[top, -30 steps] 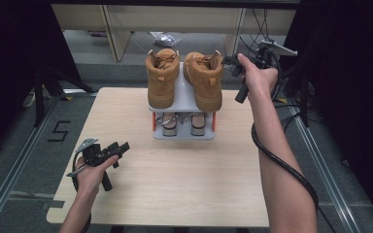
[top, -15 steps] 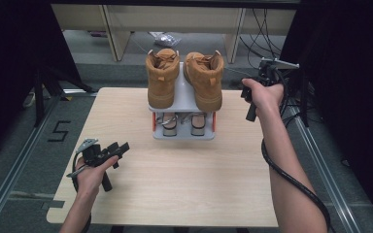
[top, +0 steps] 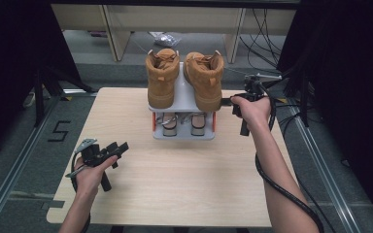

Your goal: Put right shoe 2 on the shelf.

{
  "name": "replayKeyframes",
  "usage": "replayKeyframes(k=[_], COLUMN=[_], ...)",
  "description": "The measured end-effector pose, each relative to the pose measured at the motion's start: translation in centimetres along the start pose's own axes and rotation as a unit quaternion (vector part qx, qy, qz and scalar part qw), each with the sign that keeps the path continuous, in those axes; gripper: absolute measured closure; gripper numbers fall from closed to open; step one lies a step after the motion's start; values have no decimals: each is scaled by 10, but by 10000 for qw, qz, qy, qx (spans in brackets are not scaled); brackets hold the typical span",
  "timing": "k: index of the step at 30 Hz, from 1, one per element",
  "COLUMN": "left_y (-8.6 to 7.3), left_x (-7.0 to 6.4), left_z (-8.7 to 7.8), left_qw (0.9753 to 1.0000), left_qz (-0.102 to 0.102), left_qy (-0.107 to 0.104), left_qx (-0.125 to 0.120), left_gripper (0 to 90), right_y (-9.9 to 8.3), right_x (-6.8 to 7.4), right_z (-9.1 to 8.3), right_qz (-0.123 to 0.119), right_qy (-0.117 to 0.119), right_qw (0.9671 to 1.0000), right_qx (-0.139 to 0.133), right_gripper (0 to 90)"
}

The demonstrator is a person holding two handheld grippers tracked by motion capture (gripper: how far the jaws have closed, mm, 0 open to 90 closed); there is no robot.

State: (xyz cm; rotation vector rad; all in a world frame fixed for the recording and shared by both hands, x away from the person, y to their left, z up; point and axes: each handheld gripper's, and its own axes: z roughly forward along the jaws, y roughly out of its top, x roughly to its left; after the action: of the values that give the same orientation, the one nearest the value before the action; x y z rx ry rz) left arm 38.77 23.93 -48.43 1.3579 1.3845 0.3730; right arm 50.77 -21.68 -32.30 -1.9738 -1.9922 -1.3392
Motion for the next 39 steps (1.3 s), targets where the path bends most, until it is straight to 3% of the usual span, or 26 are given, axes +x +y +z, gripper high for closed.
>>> replayKeyframes(k=[1,4,5,7,9,10,19,21,22,24,25,26,30,31,32,34,36,39], left_y=[0,0,0,-1,-1,-1,-2,-2,-2,-2,-2,-2,-3,-3,-3,-2,-2,-3], left_x=[0,0,0,-1,-1,-1,-1,-1,-1,-1,-1,-1,0,0,0,-1,-1,-1], left_z=[0,0,1,1,1,1,2,3,3,3,3,3,3,3,3,2,2,2], left_qw=[10000,10000,10000,10000,10000,10000,10000,10000,10000,10000,10000,10000,10000,10000,10000,10000,10000,10000], left_qz=[3,-1,3,-2,-4,-1,6,12,12,9,8,4,6,2,3,10,5,3], left_qy=[4,1,2,1,5,7,2,-4,-7,-6,-6,-8,-8,-10,-14,-8,-7,-7], left_qx=[6,11,14,15,16,14,48,56,59,60,61,58,57,58,59,59,47,52], left_gripper=[431,431,431,431,431,431,431,431,431,431,431,431,431,431,431,431,431,431], right_y=[-1,-3,-4,-6,-7,-8,-7,-7,-7,-7,-7,-6,-5,-4,-4,-3,-2,-2], right_x=[3,3,5,6,8,8,10,12,11,11,14,13,15,18,16,15,16,16], right_z=[-1,-2,-2,-1,-1,0,1,1,3,5,6,7,12,12,14,16,17,18], right_qz=[136,16,40,-70,-9,-163,-46,155,32,25,182,83,108,284,129,85,239,214], right_qy=[21,83,-47,53,90,12,44,84,52,97,94,106,139,117,141,171,181,160], right_qw=[9999,9998,9996,9995,9992,9992,9992,9989,9992,9992,9990,9991,9990,9985,9989,9990,9987,9987], right_qx=[68,178,272,287,399,366,386,428,389,399,407,399,408,447,428,393,423,423], right_gripper=[900,900,900,900,900,900,900,900,900,900,900,900,900,900,900,900,900,900])
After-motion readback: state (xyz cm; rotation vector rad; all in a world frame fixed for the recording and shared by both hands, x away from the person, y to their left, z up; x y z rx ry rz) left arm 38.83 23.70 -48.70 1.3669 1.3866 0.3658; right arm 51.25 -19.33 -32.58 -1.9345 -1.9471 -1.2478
